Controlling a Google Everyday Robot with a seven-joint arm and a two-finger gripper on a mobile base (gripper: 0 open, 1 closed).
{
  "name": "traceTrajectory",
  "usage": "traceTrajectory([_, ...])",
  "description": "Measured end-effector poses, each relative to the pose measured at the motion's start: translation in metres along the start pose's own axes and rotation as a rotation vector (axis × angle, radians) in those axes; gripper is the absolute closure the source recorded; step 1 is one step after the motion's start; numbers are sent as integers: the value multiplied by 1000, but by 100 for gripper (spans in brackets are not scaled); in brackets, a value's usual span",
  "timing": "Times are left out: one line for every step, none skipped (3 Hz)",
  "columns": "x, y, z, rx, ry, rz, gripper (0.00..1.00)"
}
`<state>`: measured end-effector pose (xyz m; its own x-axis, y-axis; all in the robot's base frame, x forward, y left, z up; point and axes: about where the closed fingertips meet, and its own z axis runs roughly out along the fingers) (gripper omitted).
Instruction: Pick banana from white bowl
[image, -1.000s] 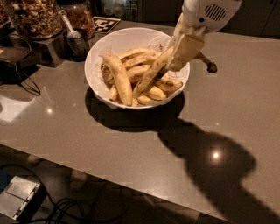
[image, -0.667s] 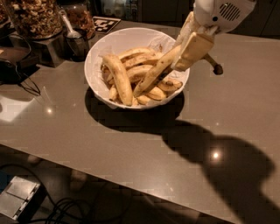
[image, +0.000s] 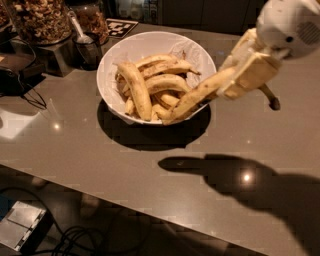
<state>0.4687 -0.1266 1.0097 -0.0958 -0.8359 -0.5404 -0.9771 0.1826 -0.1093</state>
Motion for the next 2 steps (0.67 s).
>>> traceTrajectory([18,22,-10,-4,-24,57,100])
traceTrajectory([20,23,-11,-2,-27,65,100])
